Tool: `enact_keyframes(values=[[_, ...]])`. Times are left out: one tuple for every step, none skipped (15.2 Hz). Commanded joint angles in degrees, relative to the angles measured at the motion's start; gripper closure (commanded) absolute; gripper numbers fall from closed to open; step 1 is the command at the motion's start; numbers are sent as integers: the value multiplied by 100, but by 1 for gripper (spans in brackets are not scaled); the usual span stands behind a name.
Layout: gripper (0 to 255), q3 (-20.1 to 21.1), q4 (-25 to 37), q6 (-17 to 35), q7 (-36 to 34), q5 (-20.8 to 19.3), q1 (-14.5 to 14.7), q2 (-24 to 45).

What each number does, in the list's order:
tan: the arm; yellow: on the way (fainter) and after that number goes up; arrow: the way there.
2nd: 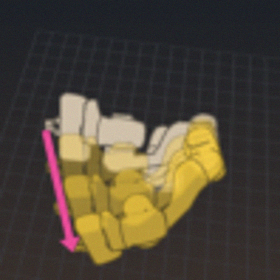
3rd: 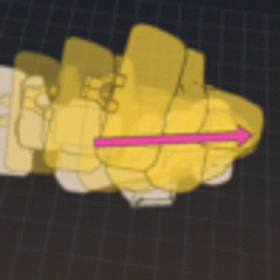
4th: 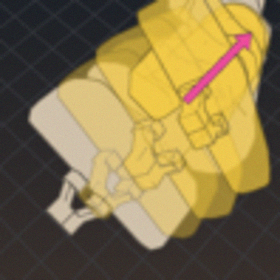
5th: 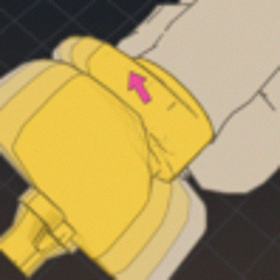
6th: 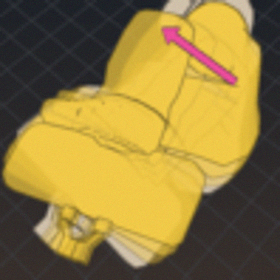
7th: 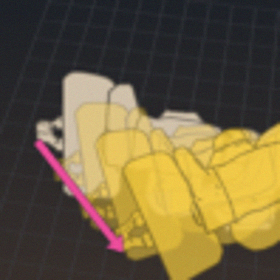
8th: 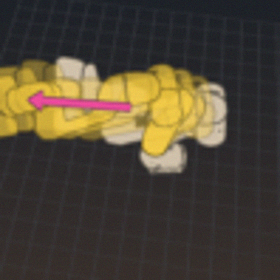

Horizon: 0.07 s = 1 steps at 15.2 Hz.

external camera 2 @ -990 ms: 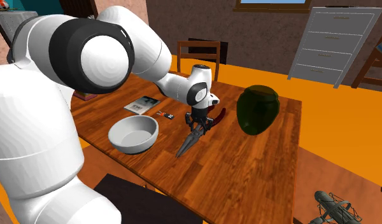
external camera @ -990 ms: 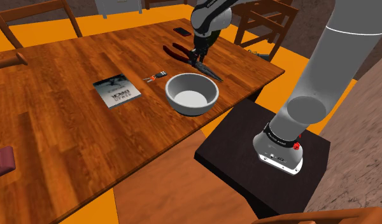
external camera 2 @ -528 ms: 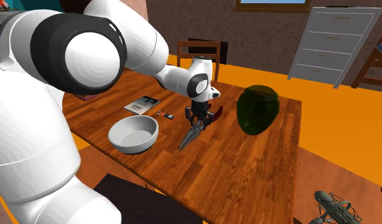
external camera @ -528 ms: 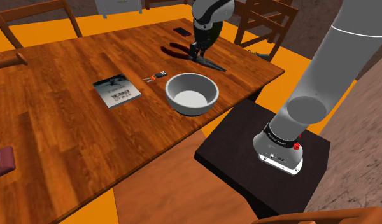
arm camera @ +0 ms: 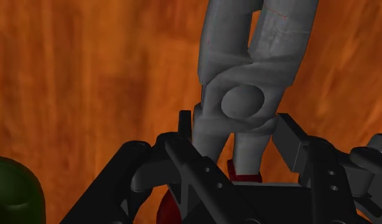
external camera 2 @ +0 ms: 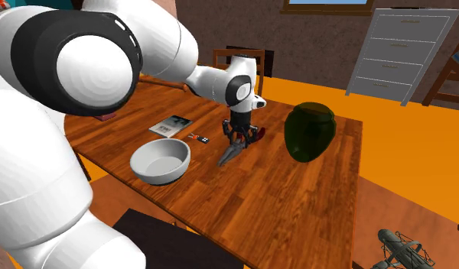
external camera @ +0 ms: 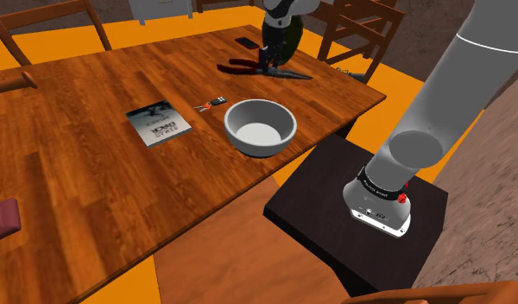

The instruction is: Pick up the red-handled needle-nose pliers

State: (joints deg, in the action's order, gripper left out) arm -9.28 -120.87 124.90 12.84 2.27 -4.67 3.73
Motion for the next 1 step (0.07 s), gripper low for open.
enact_keyframes(values=[[255,2,10,-41,-10,-8,3,-31]])
